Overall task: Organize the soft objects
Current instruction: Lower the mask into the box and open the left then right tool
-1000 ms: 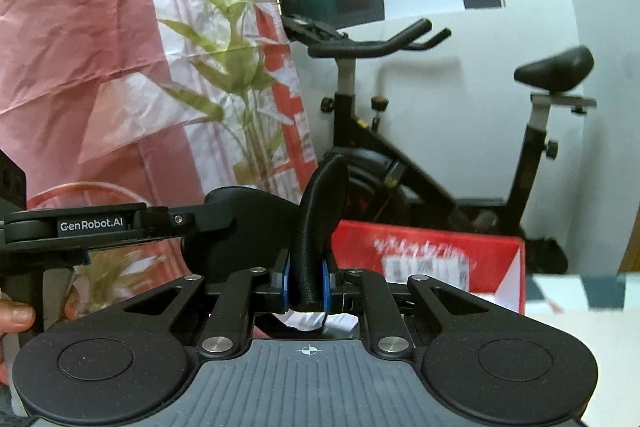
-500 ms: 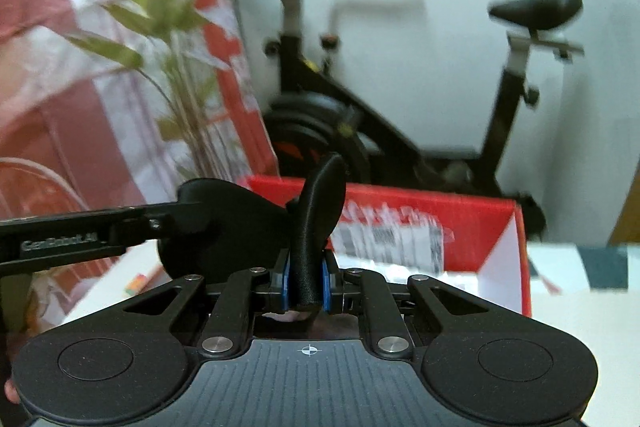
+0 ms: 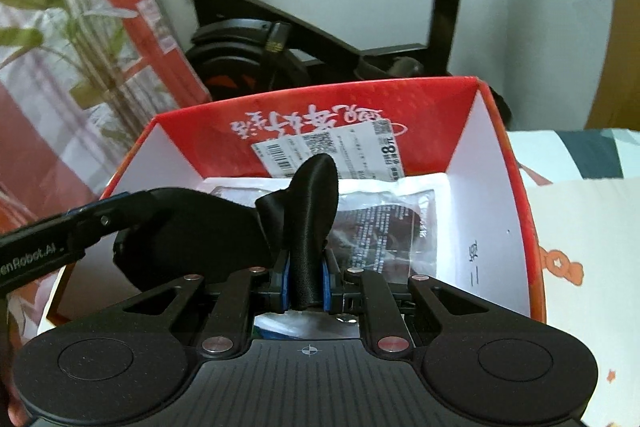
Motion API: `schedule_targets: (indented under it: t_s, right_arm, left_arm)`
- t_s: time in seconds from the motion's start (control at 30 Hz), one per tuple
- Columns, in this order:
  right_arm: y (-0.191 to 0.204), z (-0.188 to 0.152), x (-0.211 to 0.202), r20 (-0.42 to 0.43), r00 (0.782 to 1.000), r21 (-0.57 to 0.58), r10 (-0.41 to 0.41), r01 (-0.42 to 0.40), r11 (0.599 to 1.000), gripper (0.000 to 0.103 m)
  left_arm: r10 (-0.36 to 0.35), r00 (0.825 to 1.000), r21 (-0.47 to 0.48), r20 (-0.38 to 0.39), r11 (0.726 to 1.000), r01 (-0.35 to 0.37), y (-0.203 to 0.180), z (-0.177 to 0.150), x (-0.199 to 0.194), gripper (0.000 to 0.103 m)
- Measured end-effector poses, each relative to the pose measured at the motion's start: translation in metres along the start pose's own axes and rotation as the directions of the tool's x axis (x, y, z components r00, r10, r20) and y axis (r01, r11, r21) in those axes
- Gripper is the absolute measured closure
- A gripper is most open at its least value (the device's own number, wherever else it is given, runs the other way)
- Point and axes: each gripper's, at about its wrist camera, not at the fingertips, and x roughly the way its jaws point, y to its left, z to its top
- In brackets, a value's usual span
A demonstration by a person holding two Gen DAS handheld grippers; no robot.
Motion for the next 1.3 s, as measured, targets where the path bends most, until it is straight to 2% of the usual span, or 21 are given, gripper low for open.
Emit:
schedule_targets:
  t_s: [0.1, 0.27, 0.47, 0.53, 0.67, 0.73, 0.83, 0.97, 1.03, 1.1, 1.2, 1.27, 1.3]
  right_arm:
    - [-0.001, -0.001, 0.000, 0.013, 1.000, 0.055, -0.025, 0.025, 0.998, 0.090]
    - [-0.004, -0.002, 0.003, 0.005, 0.999, 0.128, -0.048, 0.047, 0.991, 0.090]
    - [0.006, -0.005, 0.011, -0.038, 0.999, 0.087, -0.030, 0.033, 0.996, 0.089]
    - [0.007, -0.003, 0.010, -0.038, 0.998, 0.060, -0.046, 0.048, 0.997, 0.086]
    - [0.008, -0.001, 0.005, -0.017, 0.995, -0.044, -0.096, 0.095, 0.994, 0.065]
    - [0.010, 0.000, 0.003, 0.001, 0.989, -0.116, -0.151, 0.150, 0.982, 0.058]
    - [0.012, 0.001, -0.004, 0.035, 0.979, -0.177, -0.202, 0.205, 0.963, 0.036]
    - [0.013, 0.004, -0.016, 0.076, 0.974, -0.216, -0.213, 0.224, 0.950, 0.020]
    - [0.013, 0.005, -0.024, 0.101, 0.973, -0.221, -0.209, 0.227, 0.948, 0.016]
    - [0.014, 0.006, -0.033, 0.121, 0.972, -0.226, -0.203, 0.226, 0.948, 0.012]
    - [0.015, 0.005, -0.044, 0.143, 0.973, -0.226, -0.183, 0.213, 0.951, 0.002]
    - [0.016, 0.002, -0.054, 0.162, 0.974, -0.227, -0.160, 0.195, 0.954, 0.001]
    - [0.016, 0.000, -0.059, 0.171, 0.974, -0.225, -0.150, 0.187, 0.956, 0.000]
  left_arm:
    - [0.009, 1.000, -0.003, 0.000, 1.000, -0.009, 0.001, 0.001, 0.001, 0.078]
    - [0.035, 0.999, 0.005, 0.009, 0.999, -0.035, 0.002, 0.001, 0.002, 0.066]
    - [0.028, 1.000, 0.017, 0.003, 0.999, -0.028, -0.001, 0.000, 0.003, 0.066]
    - [0.028, 1.000, 0.018, 0.004, 0.999, -0.028, -0.002, 0.000, 0.003, 0.065]
    - [0.031, 0.999, 0.022, 0.011, 0.999, -0.032, -0.002, 0.000, 0.001, 0.056]
    - [0.029, 0.999, 0.025, 0.014, 0.999, -0.029, -0.003, 0.000, -0.001, 0.050]
    - [0.028, 0.999, 0.038, 0.021, 0.999, -0.028, -0.006, -0.001, -0.005, 0.048]
    - [0.033, 0.999, 0.046, 0.028, 0.998, -0.034, -0.009, -0.002, -0.010, 0.042]
    - [0.038, 0.999, 0.051, 0.033, 0.998, -0.040, -0.009, -0.002, -0.014, 0.041]
    - [0.046, 0.998, 0.054, 0.037, 0.997, -0.048, -0.009, -0.003, -0.018, 0.035]
    - [0.068, 0.996, 0.066, 0.051, 0.995, -0.071, -0.011, -0.005, -0.028, 0.019]
    - [0.075, 0.995, 0.067, 0.062, 0.995, -0.079, -0.012, -0.006, -0.037, 0.002]
    - [0.079, 0.994, 0.066, 0.069, 0.994, -0.083, -0.012, -0.007, -0.042, 0.000]
